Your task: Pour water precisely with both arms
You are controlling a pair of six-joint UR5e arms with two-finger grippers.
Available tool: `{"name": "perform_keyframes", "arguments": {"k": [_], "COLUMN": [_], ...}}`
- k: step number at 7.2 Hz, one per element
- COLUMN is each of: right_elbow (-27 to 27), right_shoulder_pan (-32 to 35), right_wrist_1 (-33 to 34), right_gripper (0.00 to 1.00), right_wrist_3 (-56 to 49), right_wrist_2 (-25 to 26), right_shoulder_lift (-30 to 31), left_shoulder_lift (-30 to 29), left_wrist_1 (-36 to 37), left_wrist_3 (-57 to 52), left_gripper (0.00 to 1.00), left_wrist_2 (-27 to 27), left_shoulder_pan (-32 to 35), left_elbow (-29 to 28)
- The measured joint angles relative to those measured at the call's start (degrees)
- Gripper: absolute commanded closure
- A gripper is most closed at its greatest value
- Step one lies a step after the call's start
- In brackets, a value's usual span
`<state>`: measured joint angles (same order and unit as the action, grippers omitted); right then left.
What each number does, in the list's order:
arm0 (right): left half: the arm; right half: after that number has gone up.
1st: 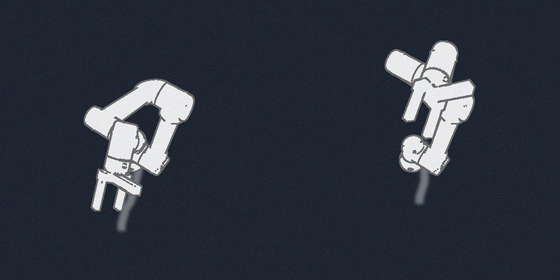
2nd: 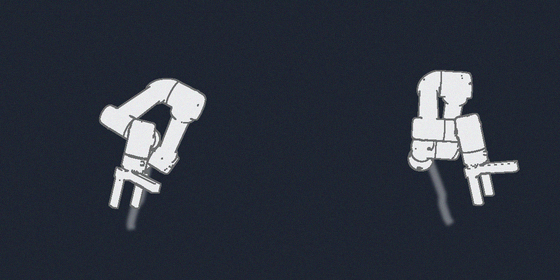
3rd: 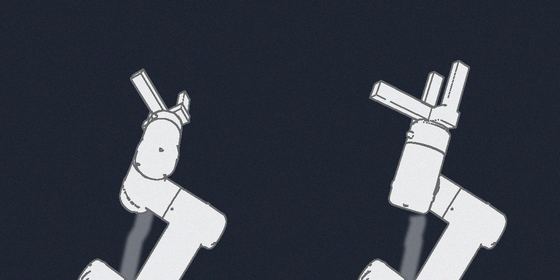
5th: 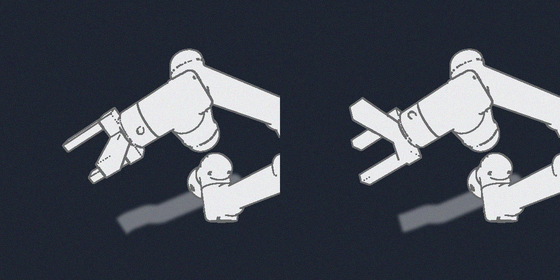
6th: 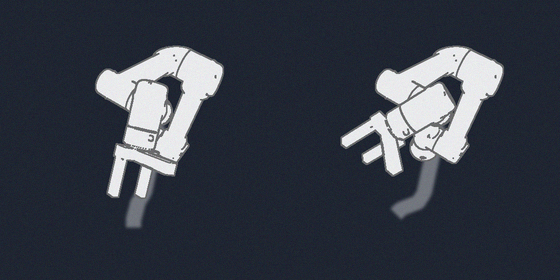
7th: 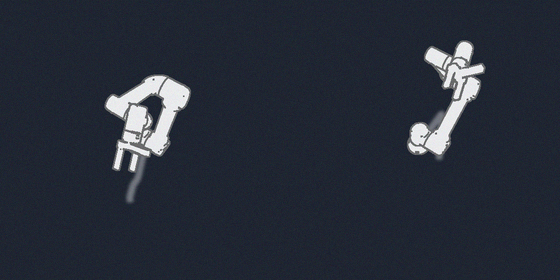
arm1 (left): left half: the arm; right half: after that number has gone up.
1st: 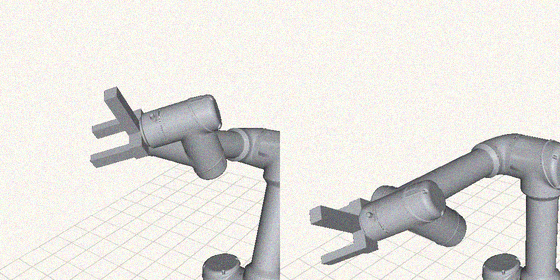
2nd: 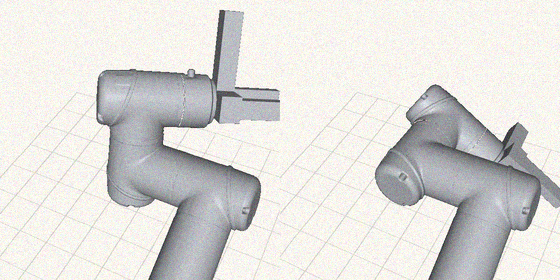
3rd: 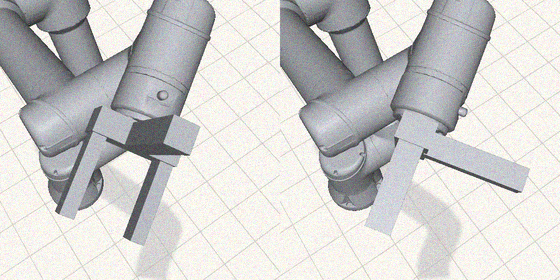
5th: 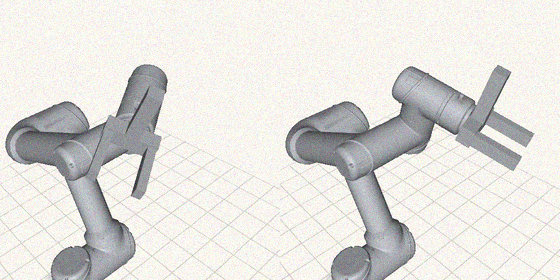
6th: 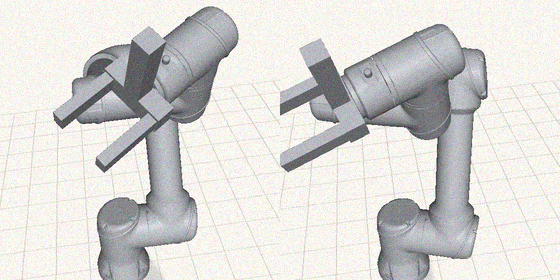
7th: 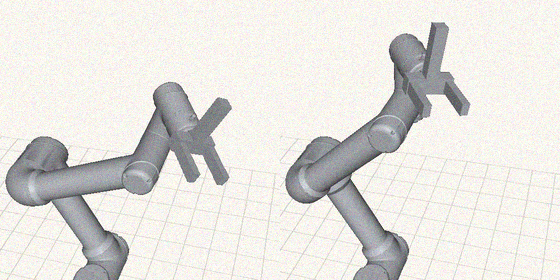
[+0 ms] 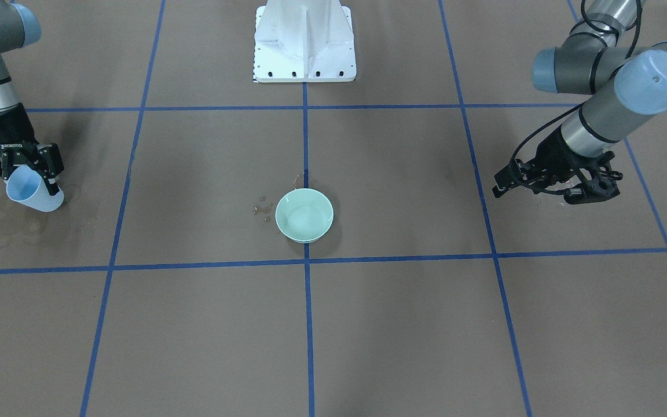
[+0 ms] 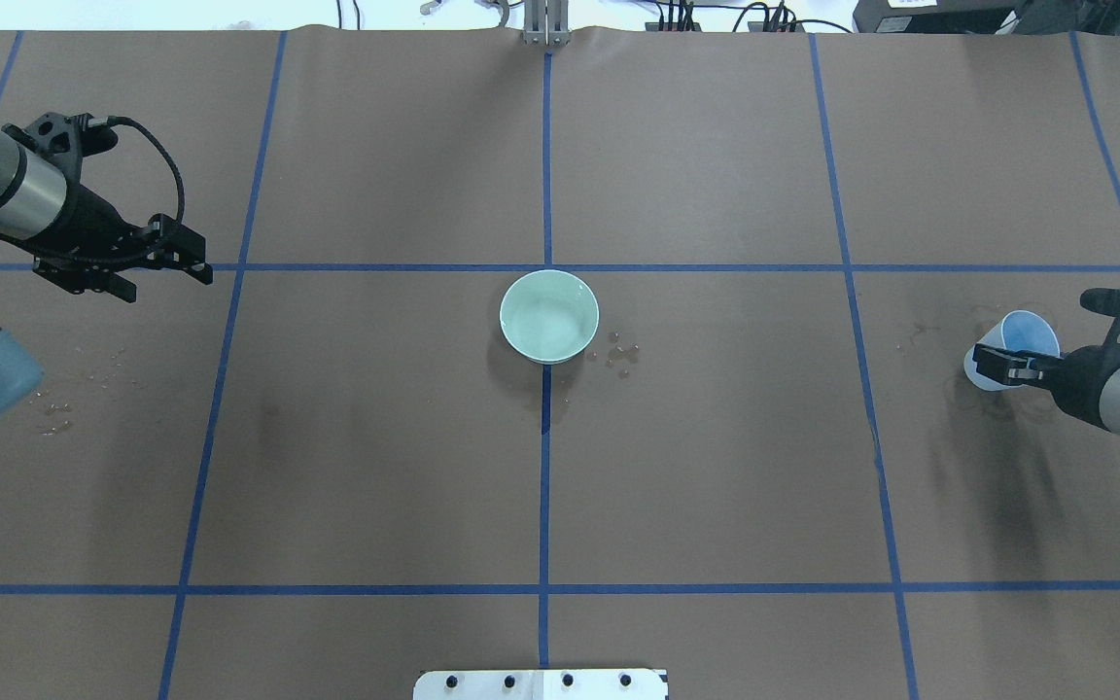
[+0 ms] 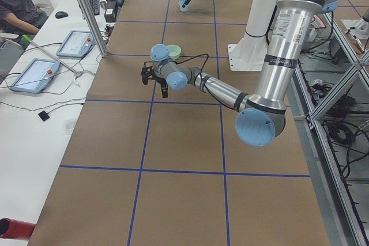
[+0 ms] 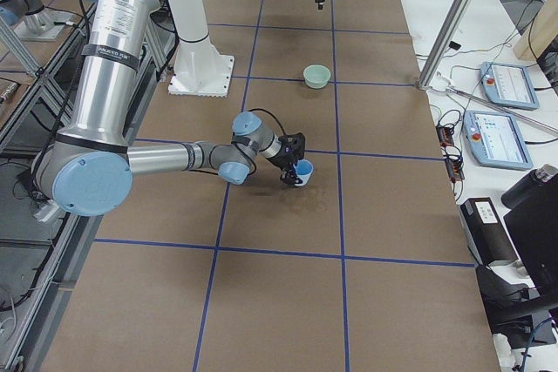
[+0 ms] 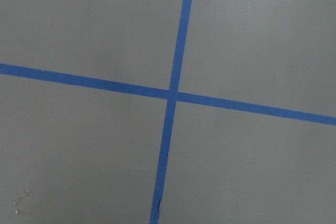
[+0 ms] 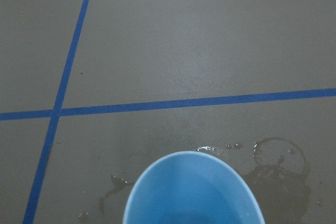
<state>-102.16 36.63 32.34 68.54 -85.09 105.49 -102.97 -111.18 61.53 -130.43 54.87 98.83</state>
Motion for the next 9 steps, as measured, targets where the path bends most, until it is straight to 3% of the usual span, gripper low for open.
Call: {"name": "perform_keyframes", "arguments": {"k": [1,2,3,9], "right_elbow": [0.2,0.4,0.5,-0.6], "right_shoulder_pan": [-0.3,-0.5,-0.6,-0.4], "right_wrist_1": [0.0,0.0,0.0,-0.1], "right_gripper": [0.74,0.45,0.01,0.01], "right_wrist_3": [0.0,-0.1,0.0,-0.1], "right_wrist_2": [-0.2,-0.4,-0.5,-1.0], "right_shoulder_lift": [-0.1,-0.2,-0.2,0.4], "left_shoulder_lift": [0.1,0.1,0.1,0.1], "left_wrist_1": [0.0,0.0,0.0,0.1], "left_wrist_3": [0.0,0.0,0.0,0.1], "left_gripper": [0.01,0.01,0.01,0.01], "left_wrist_2": [0.0,0.0,0.1,0.1], "left_shoulder_pan": [0.0,0.0,0.0,0.0], "left_elbow": [0.0,0.0,0.0,0.7]}}
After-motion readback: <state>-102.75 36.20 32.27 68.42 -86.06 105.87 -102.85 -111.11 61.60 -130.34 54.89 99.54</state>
